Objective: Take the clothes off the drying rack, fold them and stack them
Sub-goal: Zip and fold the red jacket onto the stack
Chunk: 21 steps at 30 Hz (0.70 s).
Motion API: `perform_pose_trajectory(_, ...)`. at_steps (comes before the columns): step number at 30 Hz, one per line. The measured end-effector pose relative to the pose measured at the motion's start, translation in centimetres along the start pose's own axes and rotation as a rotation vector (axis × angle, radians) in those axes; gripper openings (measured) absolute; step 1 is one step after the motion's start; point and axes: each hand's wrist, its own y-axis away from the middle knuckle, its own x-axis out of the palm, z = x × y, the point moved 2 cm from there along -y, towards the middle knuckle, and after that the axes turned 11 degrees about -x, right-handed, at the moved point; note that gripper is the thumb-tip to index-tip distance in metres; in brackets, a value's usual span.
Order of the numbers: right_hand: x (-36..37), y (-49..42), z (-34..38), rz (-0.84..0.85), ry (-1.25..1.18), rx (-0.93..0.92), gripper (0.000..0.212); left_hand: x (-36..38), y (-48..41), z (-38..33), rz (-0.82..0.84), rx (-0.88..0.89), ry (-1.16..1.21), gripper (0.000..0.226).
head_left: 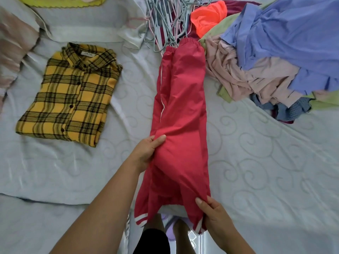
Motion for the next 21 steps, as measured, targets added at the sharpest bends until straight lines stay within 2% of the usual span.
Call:
perform_pose_trajectory(2,-0.5,0.1,-0.5,-0.037,0.092,0.016,0.015,0.1,-0.3,0.2,-0.094,0.09,0.026,0.016)
perform_pose_trajectory(4,-0.5,-0.2,-0.3,-0.012,0.24,0.015,0.011,0.3,-0.6,1.0,-0.177,0.103,-0.031,0.007)
perform_pose_trajectory(7,0.6,-1.1,2.4,0.034,0.393,-0.066,0.015,0.8,-0.8,1.6,-0.225,0.08,-0.115,0.016)
perform_pose_trajectory(9,1.1,-2.8,4.7,-0.034,0.412,-0.172,0.033,1.0,-0.9,1.3,-0.207,0.073,-0.153,0.03)
perform_pose_trajectory(11,1.4,-5.0,6.3,-0.102,0.354,-0.207,0.037,1.4,-1.0,0.9,-0.174,0.088,-0.177,0.039)
perform_pose_trajectory(14,1.9,-7.5,6.9,-0.181,0.246,-0.261,0.018,1.8,-1.6,-0.2,-0.171,0.128,-0.144,0.035)
perform_pose_trajectory(17,1.3,-7.7,5.2,-0.25,0.417,-0.292,0.011,2.2,-2.6,-3.3,-0.282,0.261,-0.142,0.021)
perform_pose_trajectory(19,1.0,-7.4,4.6,-0.261,0.51,-0.294,0.013,3.2,-3.6,-5.9,-0.3,0.347,-0.246,0.028)
perform_pose_trajectory(21,1.2,-7.5,5.0,-0.257,0.523,-0.323,0.014,5.0,-4.6,-8.8,-0.289,0.407,-0.357,0.046)
